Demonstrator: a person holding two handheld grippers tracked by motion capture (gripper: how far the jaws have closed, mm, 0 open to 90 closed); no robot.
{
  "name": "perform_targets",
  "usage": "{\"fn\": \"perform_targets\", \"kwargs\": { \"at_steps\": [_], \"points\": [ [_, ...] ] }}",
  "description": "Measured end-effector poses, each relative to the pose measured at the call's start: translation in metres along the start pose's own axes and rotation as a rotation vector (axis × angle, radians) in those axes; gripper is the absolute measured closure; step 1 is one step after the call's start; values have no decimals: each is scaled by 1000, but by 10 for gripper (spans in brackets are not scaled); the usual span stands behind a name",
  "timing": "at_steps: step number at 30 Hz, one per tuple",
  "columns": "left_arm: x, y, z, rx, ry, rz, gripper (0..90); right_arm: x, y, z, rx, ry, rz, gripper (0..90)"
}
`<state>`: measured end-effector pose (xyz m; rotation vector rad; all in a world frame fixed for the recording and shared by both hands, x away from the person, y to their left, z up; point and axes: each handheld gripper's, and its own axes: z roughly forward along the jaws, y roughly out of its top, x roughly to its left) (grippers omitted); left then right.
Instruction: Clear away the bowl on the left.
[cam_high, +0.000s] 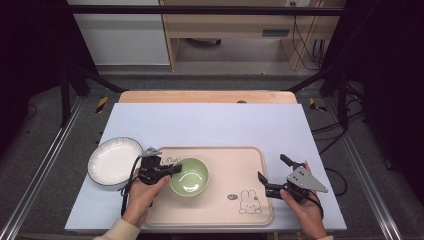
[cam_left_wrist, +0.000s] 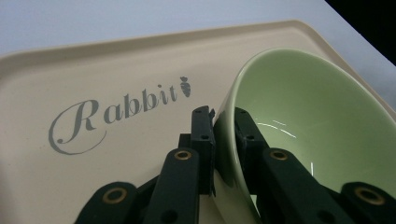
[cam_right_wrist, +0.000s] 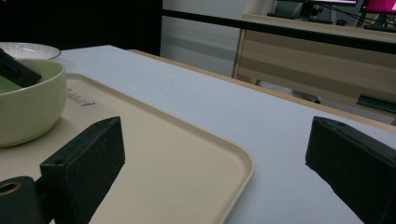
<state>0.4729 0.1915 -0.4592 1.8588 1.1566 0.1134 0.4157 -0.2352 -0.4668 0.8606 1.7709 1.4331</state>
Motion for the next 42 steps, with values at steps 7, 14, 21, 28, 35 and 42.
{"fn": "perform_targets", "kwargs": {
  "at_steps": [7, 14, 21, 28, 35, 42],
  "points": [
    [0, 1, 1, 7, 9, 9, 814, 0, 0, 0, 3, 2, -2, 48],
    [-2, 2, 2, 22, 21, 30, 818, 0, -1, 0, 7, 3, -1, 49],
    [-1, 2, 3, 20, 22, 33, 818, 0, -1, 1, 7, 2, -1, 50],
    [-4, 2, 3, 23, 43, 56, 800, 0, -1, 1, 9, 3, -1, 51],
    [-5, 3, 0, -1, 62, 70, 763, 0, -1, 1, 12, 5, 0, 51],
    [-11, 6, -3, -8, 88, 118, 692, 0, -1, 1, 15, 6, 1, 51]
  ]
}}
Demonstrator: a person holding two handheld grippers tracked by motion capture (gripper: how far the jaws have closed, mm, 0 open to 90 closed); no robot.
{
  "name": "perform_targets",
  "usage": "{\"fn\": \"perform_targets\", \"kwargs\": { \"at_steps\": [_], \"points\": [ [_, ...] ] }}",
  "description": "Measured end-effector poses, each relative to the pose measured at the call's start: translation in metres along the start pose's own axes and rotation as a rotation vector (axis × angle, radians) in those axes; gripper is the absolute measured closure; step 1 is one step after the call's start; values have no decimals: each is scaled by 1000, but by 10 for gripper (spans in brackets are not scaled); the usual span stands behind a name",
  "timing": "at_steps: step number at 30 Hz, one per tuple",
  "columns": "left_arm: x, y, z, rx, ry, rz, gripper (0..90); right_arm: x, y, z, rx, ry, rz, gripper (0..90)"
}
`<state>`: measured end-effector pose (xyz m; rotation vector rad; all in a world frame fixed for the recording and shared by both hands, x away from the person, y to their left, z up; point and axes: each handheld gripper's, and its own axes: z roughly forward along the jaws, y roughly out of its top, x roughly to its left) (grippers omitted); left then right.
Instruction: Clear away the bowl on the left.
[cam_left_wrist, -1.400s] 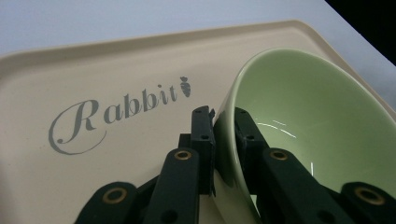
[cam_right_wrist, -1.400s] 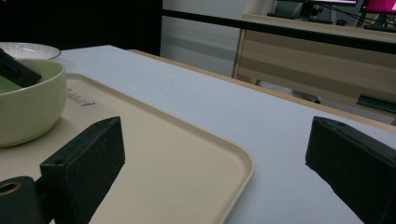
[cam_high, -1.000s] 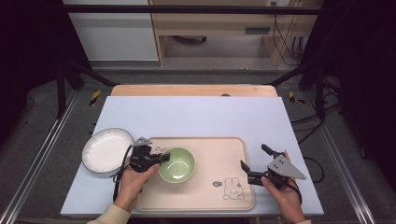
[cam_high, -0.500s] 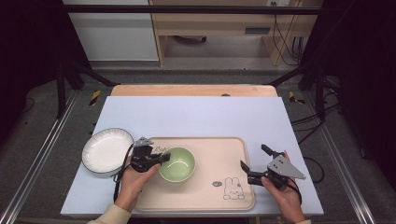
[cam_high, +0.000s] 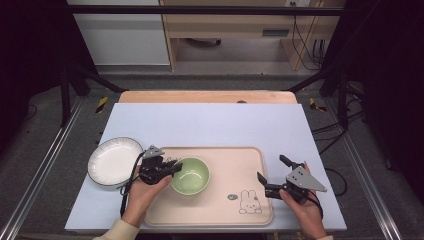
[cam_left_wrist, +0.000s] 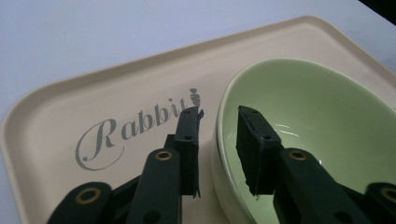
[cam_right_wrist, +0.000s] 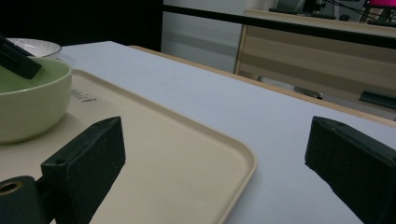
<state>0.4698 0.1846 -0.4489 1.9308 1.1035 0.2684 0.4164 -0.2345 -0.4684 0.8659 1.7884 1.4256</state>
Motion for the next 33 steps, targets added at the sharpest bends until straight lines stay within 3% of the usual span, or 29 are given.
{"fn": "perform_targets", "kwargs": {
  "at_steps": [6, 12, 15, 24, 27, 33],
  "points": [
    [-4, 2, -2, -11, 25, 33, 610, 0, 0, 0, 3, 2, -1, 51],
    [-5, 5, -3, -28, 30, 55, 467, 0, 0, 0, 7, 5, 0, 52],
    [-4, 7, -5, -73, 12, 68, 375, 0, 0, 0, 8, 5, 0, 51],
    [-6, 12, -11, -164, -33, 175, 178, 0, -1, 0, 9, 5, -1, 52],
    [-8, 13, -13, -194, -57, 206, 138, 0, -1, 0, 6, 1, 2, 52],
    [-10, 14, -20, -247, -83, 227, 113, 1, -1, 1, 10, 4, 0, 51]
  ]
}}
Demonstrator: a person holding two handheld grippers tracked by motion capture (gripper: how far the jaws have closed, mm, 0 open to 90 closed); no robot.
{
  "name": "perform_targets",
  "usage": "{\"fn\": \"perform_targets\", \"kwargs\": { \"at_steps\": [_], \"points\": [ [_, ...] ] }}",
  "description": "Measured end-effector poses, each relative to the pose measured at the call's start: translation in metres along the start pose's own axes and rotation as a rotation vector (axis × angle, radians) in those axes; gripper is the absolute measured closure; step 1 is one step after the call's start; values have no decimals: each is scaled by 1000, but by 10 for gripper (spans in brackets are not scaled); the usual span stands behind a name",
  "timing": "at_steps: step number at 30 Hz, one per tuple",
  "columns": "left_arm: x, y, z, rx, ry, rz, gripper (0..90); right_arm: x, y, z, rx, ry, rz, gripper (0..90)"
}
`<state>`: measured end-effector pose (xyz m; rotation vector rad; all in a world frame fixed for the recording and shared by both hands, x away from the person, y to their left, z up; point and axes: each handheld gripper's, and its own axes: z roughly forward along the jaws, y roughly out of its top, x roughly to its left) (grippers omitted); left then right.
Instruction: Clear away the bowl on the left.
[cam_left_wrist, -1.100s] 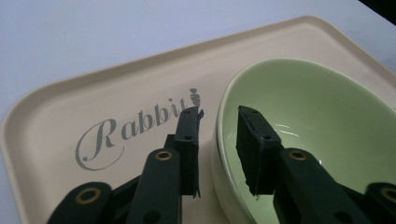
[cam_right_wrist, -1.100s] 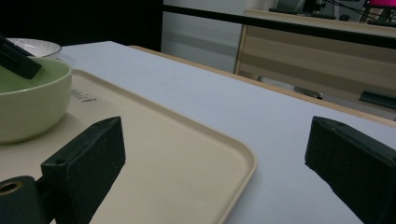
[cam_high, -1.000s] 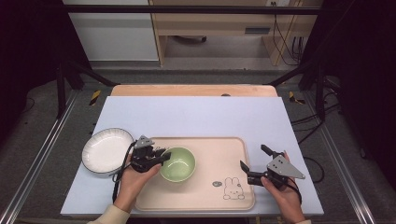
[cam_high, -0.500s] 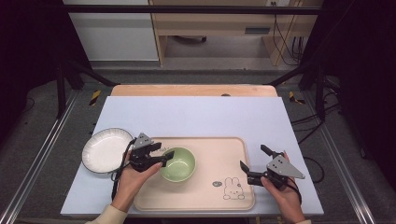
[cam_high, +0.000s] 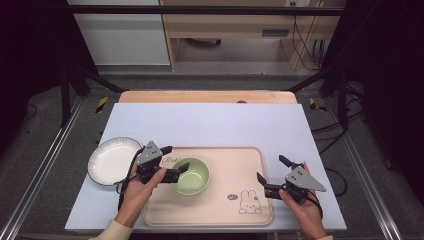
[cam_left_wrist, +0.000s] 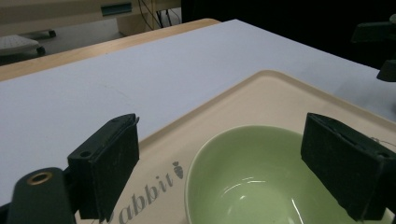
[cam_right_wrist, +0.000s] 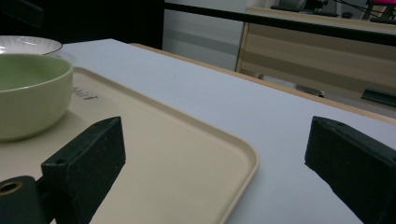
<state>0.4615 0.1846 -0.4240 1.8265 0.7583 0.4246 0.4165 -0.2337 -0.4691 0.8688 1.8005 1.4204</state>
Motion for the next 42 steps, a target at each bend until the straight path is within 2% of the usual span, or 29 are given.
{"fn": "perform_targets", "kwargs": {
  "at_steps": [8, 12, 20, 24, 30, 42],
  "points": [
    [-2, 5, -9, -50, -55, 16, 93, -1, 0, -1, -5, -3, 0, 51],
    [-1, 7, -17, -78, -63, 17, 93, -1, 0, -1, -6, -4, 3, 50],
    [4, 5, -35, -100, -56, 17, 91, -1, 0, -1, -5, -6, 5, 49],
    [6, 6, -44, -127, -37, 14, 88, -1, 0, -1, -3, -8, 0, 49],
    [10, 8, -59, -162, -41, 17, 60, -2, 0, -2, -10, -12, 3, 48],
    [26, 8, -85, -221, -3, 24, 38, -2, 1, -4, -24, -16, -3, 35]
  ]
}}
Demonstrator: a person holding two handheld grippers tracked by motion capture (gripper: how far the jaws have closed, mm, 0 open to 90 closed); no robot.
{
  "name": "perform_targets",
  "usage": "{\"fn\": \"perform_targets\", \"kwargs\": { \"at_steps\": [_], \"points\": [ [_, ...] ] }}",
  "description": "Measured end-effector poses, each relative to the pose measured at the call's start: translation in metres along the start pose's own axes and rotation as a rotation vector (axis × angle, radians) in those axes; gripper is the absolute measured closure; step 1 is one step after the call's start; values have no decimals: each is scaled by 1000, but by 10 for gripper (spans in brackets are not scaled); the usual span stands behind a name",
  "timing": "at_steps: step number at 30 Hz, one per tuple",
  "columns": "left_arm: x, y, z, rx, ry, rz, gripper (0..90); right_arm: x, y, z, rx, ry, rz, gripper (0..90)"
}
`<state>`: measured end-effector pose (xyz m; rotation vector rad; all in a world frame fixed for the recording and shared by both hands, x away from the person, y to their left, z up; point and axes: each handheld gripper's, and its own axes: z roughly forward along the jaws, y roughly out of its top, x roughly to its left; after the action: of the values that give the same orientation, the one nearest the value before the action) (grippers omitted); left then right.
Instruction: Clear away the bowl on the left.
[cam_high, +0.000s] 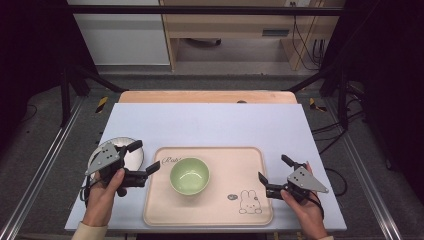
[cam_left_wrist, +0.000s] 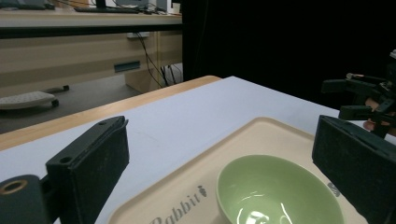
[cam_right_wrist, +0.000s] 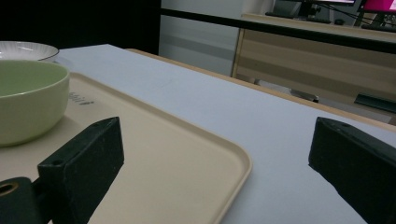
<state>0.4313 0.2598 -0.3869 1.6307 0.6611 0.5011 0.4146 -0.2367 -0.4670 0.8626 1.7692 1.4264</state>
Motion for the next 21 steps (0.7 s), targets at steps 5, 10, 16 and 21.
{"fn": "perform_targets", "kwargs": {
  "at_steps": [5, 10, 16, 21],
  "points": [
    [9, -1, -12, -31, 29, -3, 40, 0, 0, -1, -1, -1, -5, 35],
    [18, -5, -28, -58, 85, -7, 39, 1, 0, 0, -1, 0, -6, 35],
    [25, -7, -45, -77, 144, -21, 36, 1, 0, 0, 3, -1, -5, 35],
    [31, -13, -56, -79, 176, -34, 33, 0, 0, 0, 4, -4, -4, 35]
  ]
}}
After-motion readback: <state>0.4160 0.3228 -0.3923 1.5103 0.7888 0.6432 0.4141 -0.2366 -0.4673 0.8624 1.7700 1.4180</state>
